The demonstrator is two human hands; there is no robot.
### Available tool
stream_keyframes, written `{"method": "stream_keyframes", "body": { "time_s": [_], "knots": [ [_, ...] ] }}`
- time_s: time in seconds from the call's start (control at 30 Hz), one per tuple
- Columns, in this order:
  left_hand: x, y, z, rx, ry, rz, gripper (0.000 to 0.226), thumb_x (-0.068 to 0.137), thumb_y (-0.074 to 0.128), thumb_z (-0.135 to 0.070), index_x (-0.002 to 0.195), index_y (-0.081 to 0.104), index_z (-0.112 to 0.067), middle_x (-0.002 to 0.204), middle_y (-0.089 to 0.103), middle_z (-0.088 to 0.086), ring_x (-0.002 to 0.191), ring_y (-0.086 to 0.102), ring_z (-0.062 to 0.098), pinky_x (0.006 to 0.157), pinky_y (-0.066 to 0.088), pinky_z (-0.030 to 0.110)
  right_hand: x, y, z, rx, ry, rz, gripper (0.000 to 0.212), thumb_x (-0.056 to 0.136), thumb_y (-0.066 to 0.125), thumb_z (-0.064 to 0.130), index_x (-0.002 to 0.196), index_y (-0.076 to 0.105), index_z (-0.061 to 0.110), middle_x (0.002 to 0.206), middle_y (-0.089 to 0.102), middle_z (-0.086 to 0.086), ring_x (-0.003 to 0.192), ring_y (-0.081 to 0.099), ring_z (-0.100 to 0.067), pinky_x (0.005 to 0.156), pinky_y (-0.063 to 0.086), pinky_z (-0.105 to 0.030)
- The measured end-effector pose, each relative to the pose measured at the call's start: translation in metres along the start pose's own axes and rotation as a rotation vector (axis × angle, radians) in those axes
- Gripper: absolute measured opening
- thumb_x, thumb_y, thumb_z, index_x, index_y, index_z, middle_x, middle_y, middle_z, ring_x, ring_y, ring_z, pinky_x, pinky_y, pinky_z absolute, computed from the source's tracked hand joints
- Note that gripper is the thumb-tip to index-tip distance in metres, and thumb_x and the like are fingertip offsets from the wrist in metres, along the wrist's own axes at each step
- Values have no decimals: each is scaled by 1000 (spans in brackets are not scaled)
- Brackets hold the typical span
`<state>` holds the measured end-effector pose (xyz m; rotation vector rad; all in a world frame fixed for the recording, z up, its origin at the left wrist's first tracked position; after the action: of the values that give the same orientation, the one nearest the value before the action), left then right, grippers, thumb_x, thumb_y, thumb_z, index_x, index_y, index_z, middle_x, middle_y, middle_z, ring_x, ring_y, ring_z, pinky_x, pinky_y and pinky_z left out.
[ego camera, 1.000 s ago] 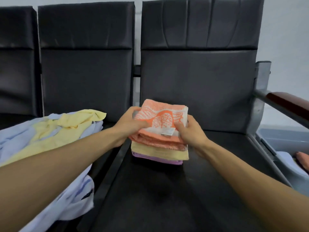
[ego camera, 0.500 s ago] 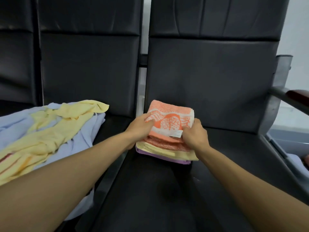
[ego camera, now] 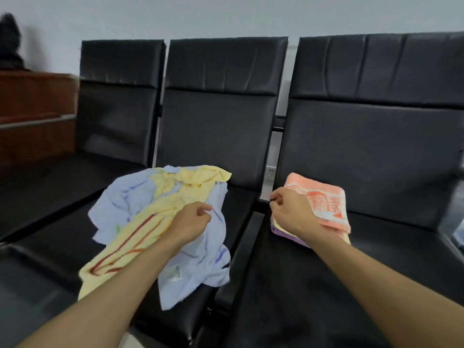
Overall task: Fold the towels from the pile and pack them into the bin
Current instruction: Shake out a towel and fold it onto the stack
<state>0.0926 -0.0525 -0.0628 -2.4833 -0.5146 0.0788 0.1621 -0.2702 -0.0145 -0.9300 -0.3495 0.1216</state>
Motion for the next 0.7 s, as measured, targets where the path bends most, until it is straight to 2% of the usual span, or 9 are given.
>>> {"method": "stream_keyframes", "body": {
  "time_s": [0.1, 0.17, 0.23, 0.33, 0.43, 0.5, 0.6, 0.67, 0.7],
  "knots": [
    [14, -21, 11, 207, 63, -44, 34, 95, 53, -19, 128, 58, -14, 129, 57, 4, 116, 54, 22, 91, 40, 25, 2, 22, 24, 32, -22, 66, 26, 90, 47, 12, 103, 68, 18, 103, 71, -3, 100, 64, -23, 83, 50, -28],
    [27, -36, 34, 348, 66, -73, 35, 92, 55, -21, 126, 60, -12, 131, 56, 7, 118, 54, 24, 95, 43, 31, 4, 40, 38, 64, -24, 54, 24, 88, 47, 12, 91, 68, 23, 94, 73, 0, 93, 65, -22, 84, 54, -35],
    [32, -39, 54, 517, 52, -63, 35, 91, 55, -24, 121, 62, -9, 127, 57, 10, 118, 53, 29, 92, 44, 34, 3, 48, 44, 92, -9, 34, 23, 88, 47, 12, 85, 66, 24, 88, 73, 0, 87, 67, -20, 82, 54, -35],
    [33, -35, 74, 758, 45, -18, 43, 93, 54, -36, 131, 50, -15, 130, 49, 7, 122, 45, 29, 94, 35, 37, 2, 68, 49, 132, 15, 51, 21, 90, 48, 13, 83, 65, 24, 85, 71, 1, 81, 68, -19, 79, 57, -39],
    [33, -40, 66, 839, 102, -139, 25, 97, 49, -29, 118, 59, -21, 121, 54, 2, 115, 45, 26, 88, 28, 35, -2, 82, 52, 164, 23, 86, 20, 92, 49, 11, 86, 65, 20, 79, 69, 3, 75, 68, -16, 76, 59, -40],
    [34, -42, 60, 836, 116, -185, 21, 100, 42, -22, 109, 61, -20, 115, 57, 2, 112, 46, 25, 86, 26, 34, -5, 86, 54, 186, 17, 121, 19, 93, 49, 10, 90, 66, 17, 74, 69, 4, 72, 70, -18, 74, 60, -38],
    [31, -47, 44, 728, 111, -199, 22, 101, 36, -22, 103, 57, -14, 111, 50, 6, 111, 42, 28, 89, 26, 37, -9, 89, 56, 250, 46, 184, 18, 94, 49, 10, 97, 66, 15, 75, 71, 0, 71, 70, -19, 69, 60, -32],
    [28, -56, 35, 485, 80, -201, 25, 99, 34, -19, 104, 56, -9, 105, 50, 9, 104, 47, 30, 88, 32, 38, -10, 90, 56, 359, 96, 221, 17, 95, 50, 13, 98, 67, 14, 79, 72, -2, 71, 69, -15, 66, 59, -27],
    [25, -61, 31, 322, 53, -185, 26, 99, 33, -18, 105, 55, -6, 101, 51, 9, 95, 50, 28, 82, 36, 37, -10, 92, 55, 438, 132, 244, 16, 96, 51, 15, 100, 66, 12, 83, 72, -4, 73, 69, -16, 68, 59, -28]
  ]
}}
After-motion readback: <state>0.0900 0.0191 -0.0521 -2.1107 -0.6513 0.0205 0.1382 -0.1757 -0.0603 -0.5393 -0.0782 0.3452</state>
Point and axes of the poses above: each hand's wrist, its own x-axis towards the middle knuckle, its own y-axis out of the palm, z = x × y, the point moved 6 cm from there along x, towards the middle knuckle
